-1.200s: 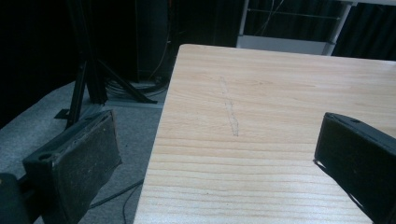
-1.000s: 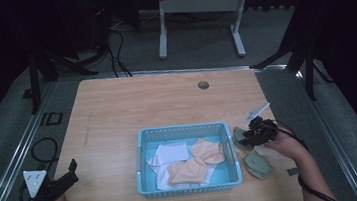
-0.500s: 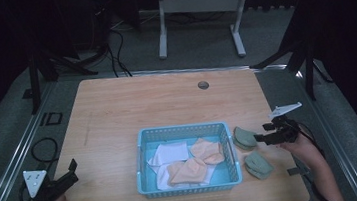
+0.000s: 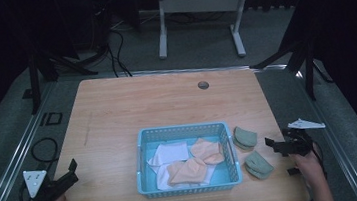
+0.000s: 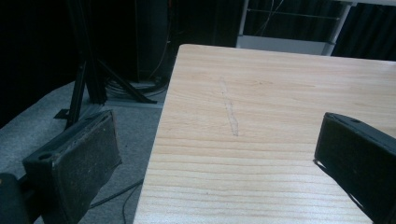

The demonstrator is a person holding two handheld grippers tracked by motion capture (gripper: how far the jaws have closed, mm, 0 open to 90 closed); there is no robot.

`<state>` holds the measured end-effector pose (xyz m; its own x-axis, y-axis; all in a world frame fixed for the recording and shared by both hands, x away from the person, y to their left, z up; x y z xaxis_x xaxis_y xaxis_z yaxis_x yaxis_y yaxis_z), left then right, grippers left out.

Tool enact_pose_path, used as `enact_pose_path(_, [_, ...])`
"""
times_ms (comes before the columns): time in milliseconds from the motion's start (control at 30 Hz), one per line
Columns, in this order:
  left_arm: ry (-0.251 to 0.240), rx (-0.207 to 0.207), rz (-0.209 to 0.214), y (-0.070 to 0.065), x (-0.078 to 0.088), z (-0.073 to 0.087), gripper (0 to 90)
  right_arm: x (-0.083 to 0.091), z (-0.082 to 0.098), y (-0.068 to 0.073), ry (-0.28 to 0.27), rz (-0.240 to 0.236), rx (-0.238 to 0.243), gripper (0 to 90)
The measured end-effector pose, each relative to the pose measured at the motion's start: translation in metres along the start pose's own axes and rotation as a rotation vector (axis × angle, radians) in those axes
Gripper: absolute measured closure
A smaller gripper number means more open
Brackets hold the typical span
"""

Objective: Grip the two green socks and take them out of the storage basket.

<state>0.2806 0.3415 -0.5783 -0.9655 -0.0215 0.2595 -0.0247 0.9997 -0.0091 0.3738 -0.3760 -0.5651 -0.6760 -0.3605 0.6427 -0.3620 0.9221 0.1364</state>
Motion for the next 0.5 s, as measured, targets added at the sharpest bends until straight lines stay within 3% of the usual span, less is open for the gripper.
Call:
enact_pose_path(133, [0.000,0.002,0.000,0.000,0.000,0.000,0.5,0.006,0.010,-0.009,-0.097,0.069,-0.065,11.2])
enact_pose_path(300, [0.000,-0.001,0.001,0.000,0.000,0.000,0.5,0.016,0.019,-0.015,-0.176,0.115,-0.120,11.2])
enact_pose_path(500, [0.000,-0.002,-0.001,0.000,0.000,0.000,0.5,0.024,0.032,-0.011,-0.221,0.194,-0.108,11.2])
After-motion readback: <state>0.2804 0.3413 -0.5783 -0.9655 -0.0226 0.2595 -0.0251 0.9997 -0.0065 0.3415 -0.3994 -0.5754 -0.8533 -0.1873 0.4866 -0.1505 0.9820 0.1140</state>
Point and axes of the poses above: each handheld gripper's, and its own axes: x roughly backward along the jaws, z roughly out of its underside, y roughly to its left, the point moved 6 cm from there along -x, roughly forward along the jaws, and after that the axes turned 4 degrees about -x, right-handed, at the moved point
